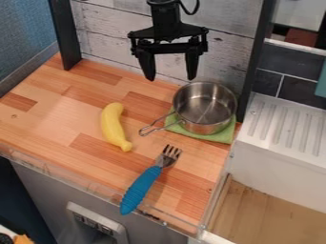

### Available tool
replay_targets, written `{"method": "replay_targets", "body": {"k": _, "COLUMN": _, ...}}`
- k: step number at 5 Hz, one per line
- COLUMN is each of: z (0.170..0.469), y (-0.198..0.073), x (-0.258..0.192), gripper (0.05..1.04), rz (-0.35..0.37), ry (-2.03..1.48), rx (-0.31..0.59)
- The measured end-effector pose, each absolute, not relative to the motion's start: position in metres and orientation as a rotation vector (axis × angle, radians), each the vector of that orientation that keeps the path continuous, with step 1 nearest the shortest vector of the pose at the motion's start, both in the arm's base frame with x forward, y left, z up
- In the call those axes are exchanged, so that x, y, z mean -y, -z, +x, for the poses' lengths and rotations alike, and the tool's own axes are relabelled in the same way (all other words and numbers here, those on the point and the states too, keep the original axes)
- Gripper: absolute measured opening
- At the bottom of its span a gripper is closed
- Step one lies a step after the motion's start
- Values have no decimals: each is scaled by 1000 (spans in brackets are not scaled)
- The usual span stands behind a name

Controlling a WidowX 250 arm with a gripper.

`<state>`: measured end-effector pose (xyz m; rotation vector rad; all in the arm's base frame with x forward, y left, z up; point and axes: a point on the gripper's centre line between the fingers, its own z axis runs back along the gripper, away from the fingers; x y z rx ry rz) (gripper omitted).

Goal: Moved the silver tin to the left side of the table.

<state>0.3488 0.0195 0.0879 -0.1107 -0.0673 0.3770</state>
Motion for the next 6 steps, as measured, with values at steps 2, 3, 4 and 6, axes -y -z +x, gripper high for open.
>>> {"method": "replay_targets", "body": {"k": 2, "z": 346, "y": -71, "x": -9, "gripper": 1001, "rz": -98, "ry": -314, "rx": 32}}
{"method": "replay_targets", "body": {"k": 3, "z": 342, "y": -72, "x": 2, "gripper": 1001, "rz": -70, "ry": -275, "rx": 63}}
{"method": "replay_targets", "body": {"k": 4, "z": 340, "y": -78, "x": 18, "gripper": 1001, "rz": -38, "ry": -200, "rx": 144}}
{"method": "replay_targets", "body": {"k": 6, "z": 346, "y": -77, "x": 54, "gripper": 1001, "rz": 30, "ry": -65, "rx": 213}}
